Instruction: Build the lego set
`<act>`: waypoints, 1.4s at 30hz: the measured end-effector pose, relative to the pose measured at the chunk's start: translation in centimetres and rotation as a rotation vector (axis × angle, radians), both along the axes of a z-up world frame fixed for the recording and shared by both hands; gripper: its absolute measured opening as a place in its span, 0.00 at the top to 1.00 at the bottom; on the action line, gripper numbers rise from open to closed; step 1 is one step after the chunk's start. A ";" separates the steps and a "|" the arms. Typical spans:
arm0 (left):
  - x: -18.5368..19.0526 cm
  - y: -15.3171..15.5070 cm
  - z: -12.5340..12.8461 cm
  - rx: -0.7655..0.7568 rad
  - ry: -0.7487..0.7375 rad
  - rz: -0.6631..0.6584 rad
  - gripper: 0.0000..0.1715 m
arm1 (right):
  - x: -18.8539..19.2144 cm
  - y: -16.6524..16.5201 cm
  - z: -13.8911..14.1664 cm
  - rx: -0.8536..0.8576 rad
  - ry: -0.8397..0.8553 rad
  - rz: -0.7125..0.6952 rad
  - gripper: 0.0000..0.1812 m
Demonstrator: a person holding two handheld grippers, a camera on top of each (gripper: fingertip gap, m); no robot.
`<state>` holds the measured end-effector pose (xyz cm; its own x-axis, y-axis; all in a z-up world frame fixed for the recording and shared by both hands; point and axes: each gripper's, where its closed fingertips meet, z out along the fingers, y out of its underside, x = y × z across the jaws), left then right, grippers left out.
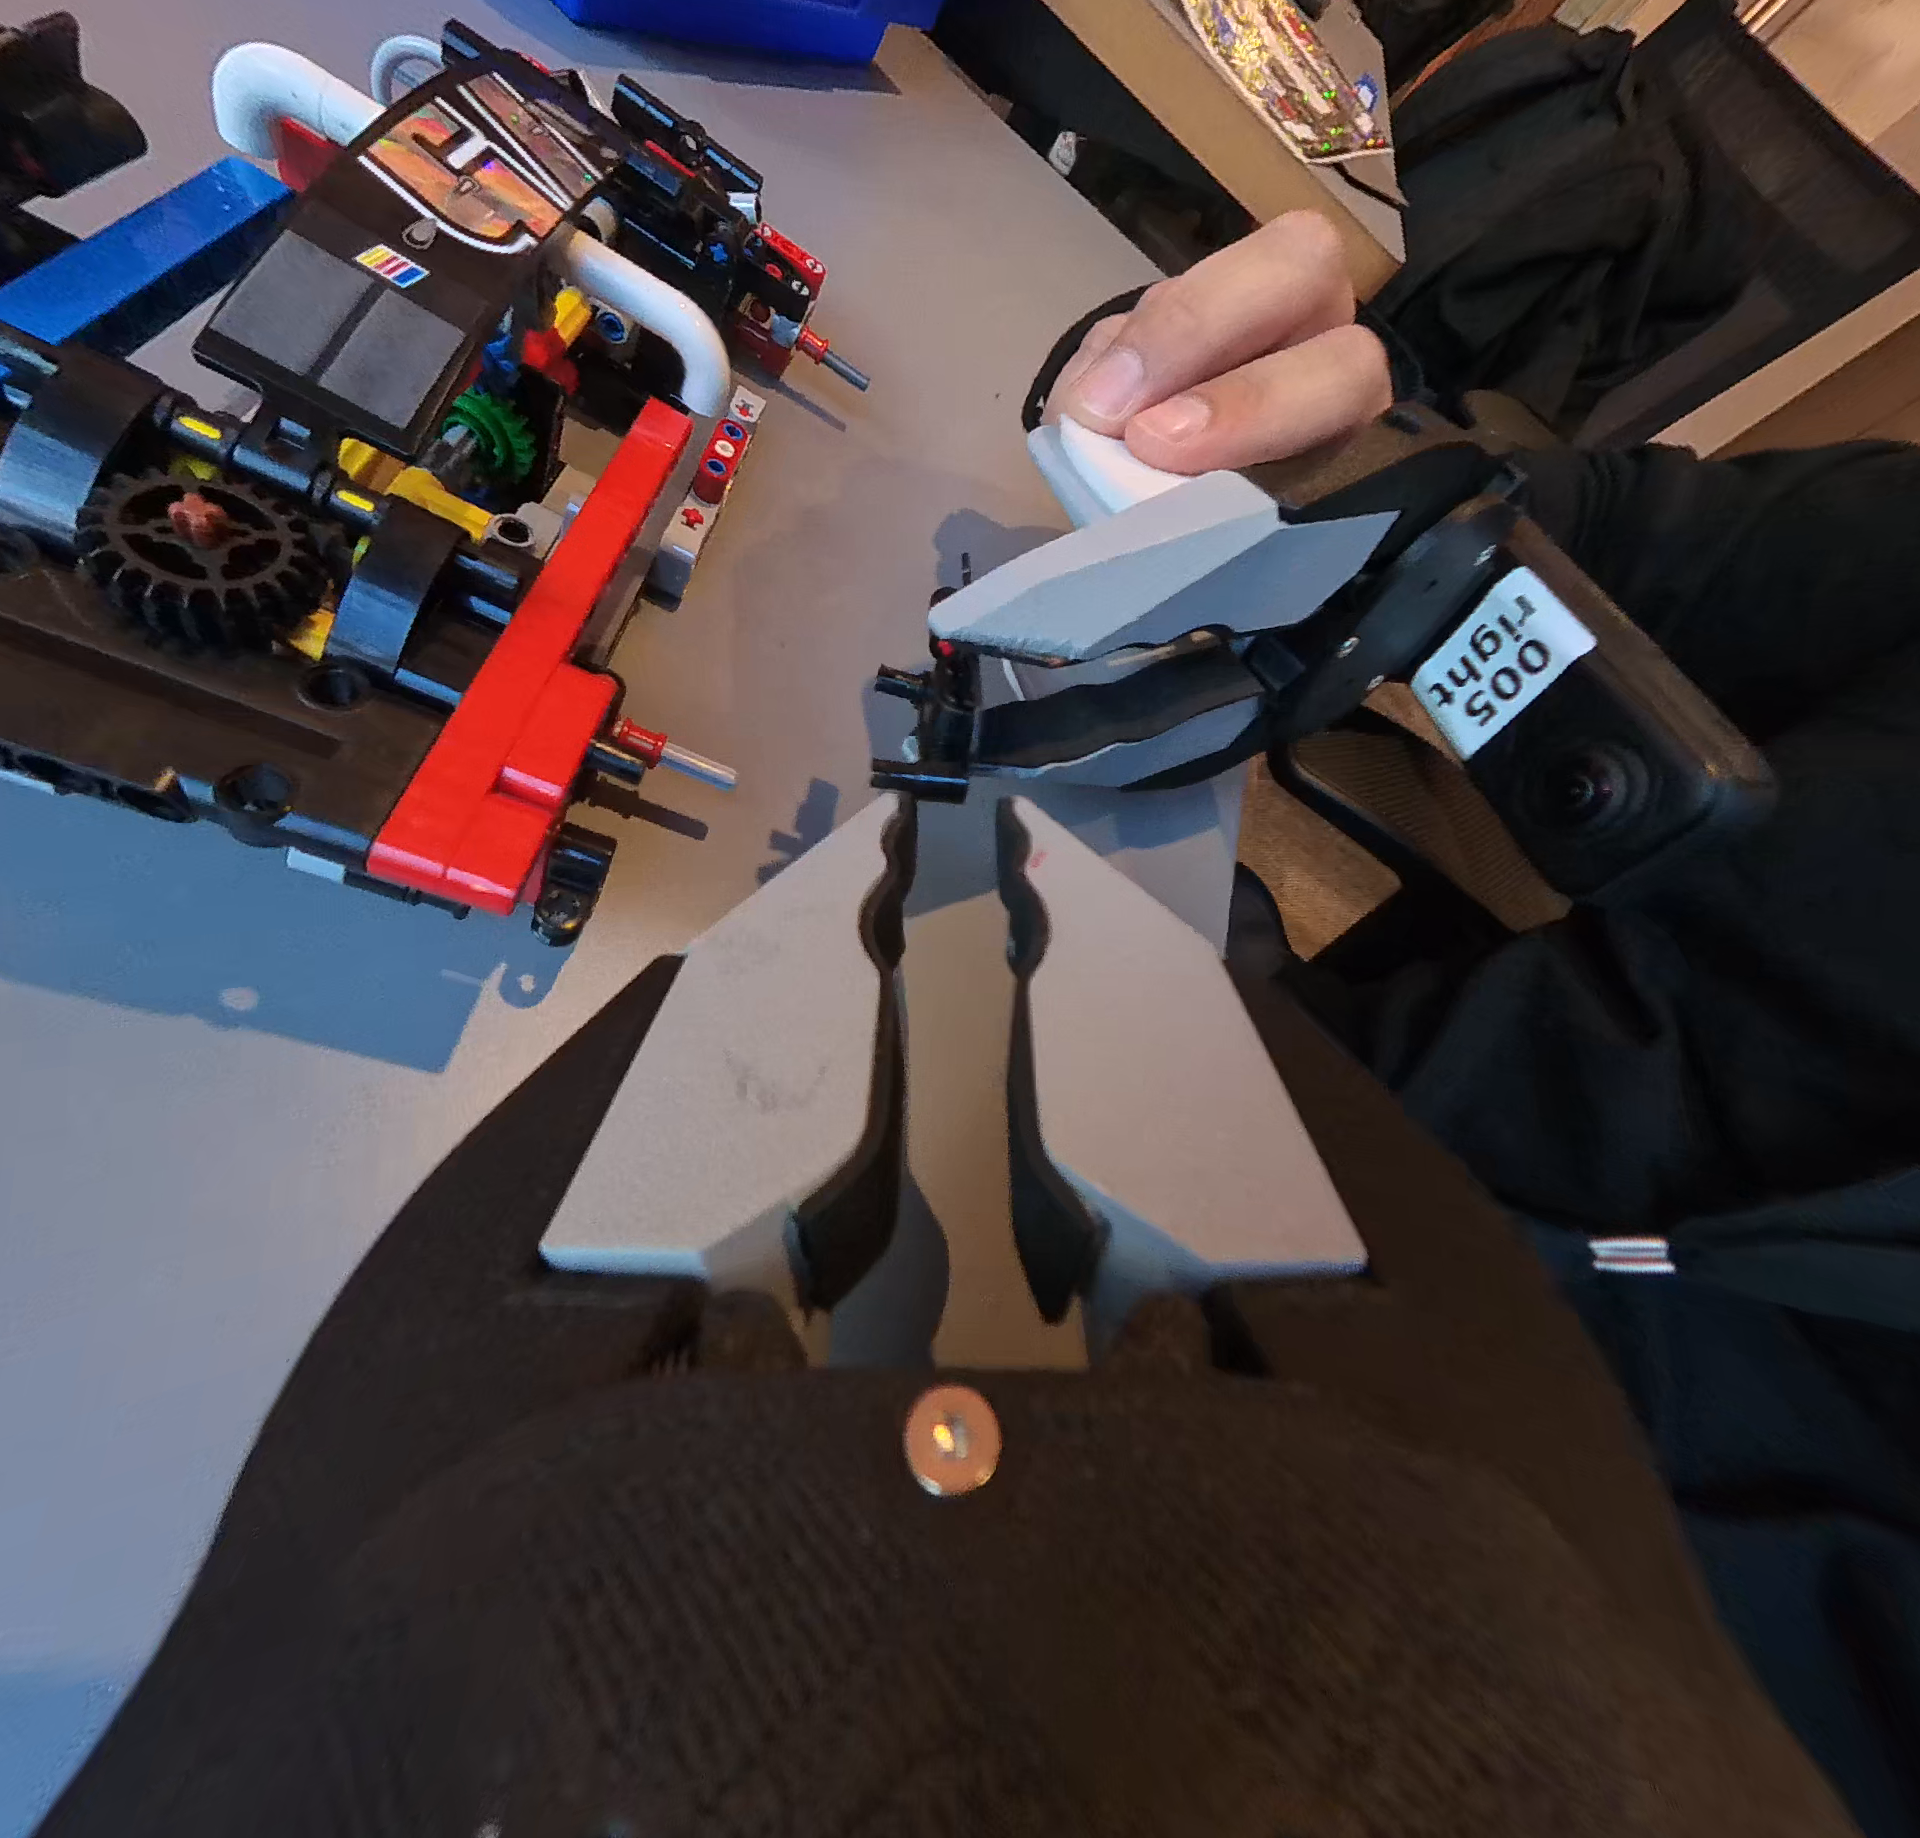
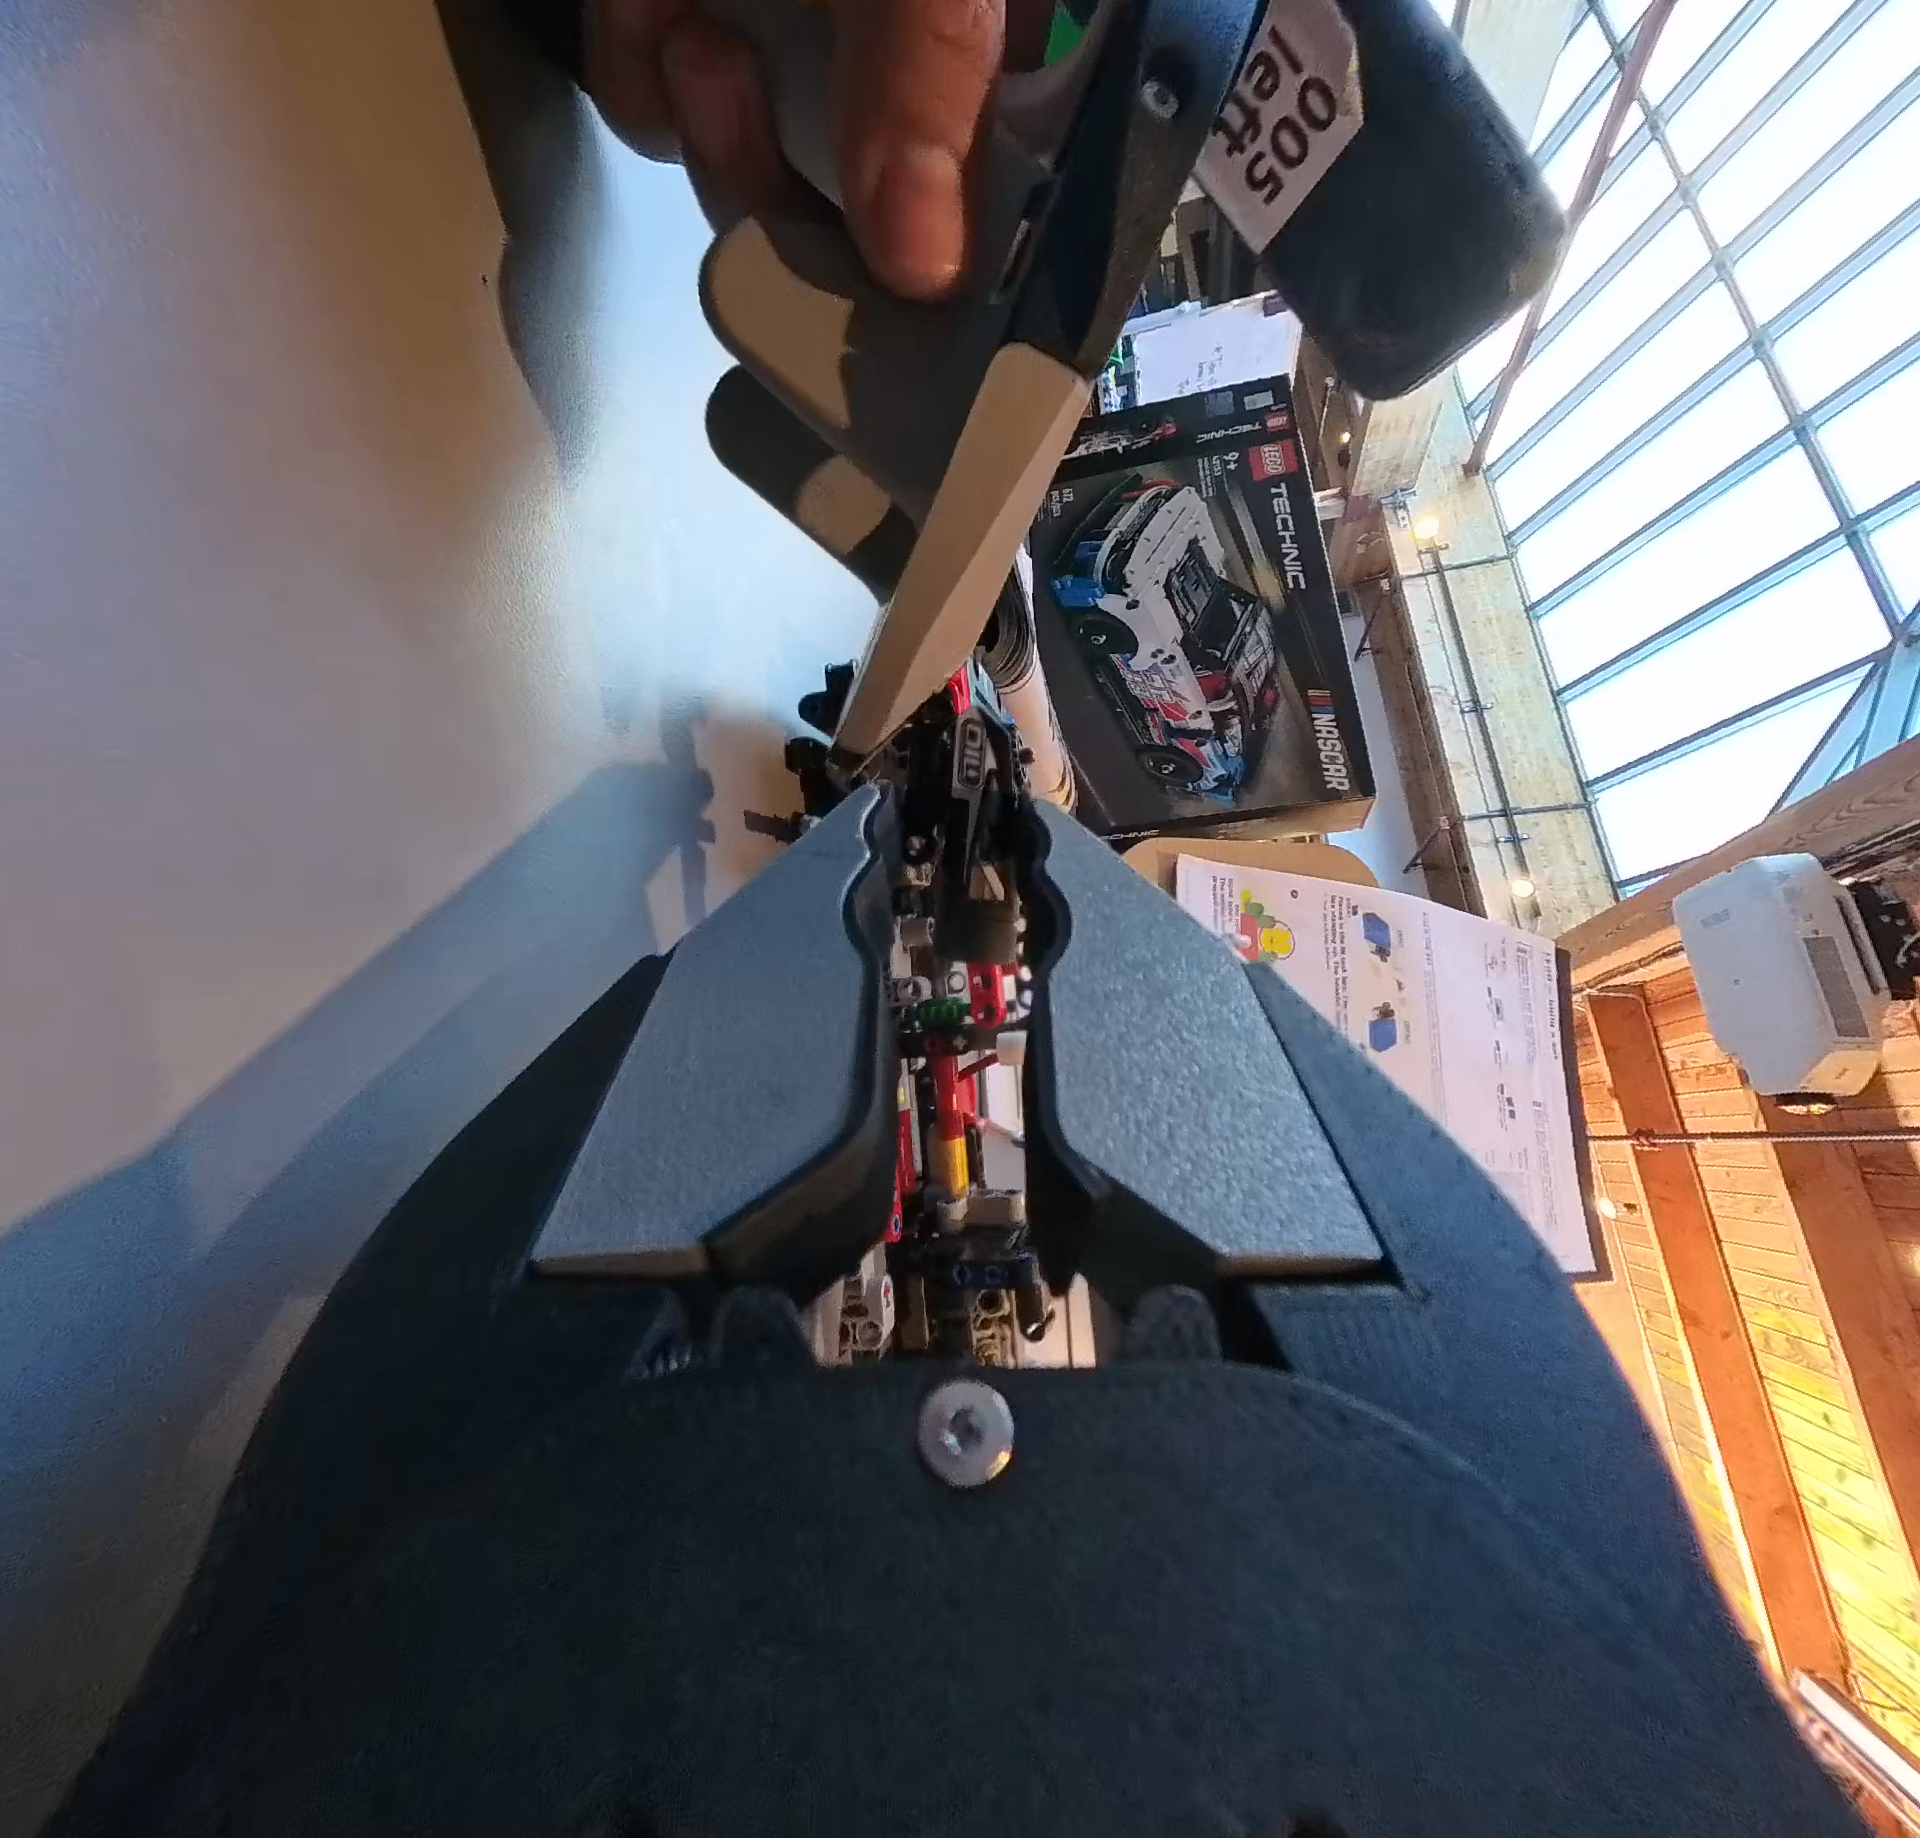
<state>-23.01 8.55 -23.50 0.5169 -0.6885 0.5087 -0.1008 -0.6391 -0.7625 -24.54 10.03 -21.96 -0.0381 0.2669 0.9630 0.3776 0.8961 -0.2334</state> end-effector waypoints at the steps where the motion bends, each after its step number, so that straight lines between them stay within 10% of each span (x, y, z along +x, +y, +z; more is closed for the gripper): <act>1: 0.0 0.1 0.0 -0.010 -0.009 0.007 0.91 | 0.0 0.0 0.0 -0.003 0.001 0.001 0.91; 42: -2.8 1.3 -0.6 0.183 0.233 0.116 0.83 | 0.6 2.4 1.1 -0.198 0.071 -0.054 0.90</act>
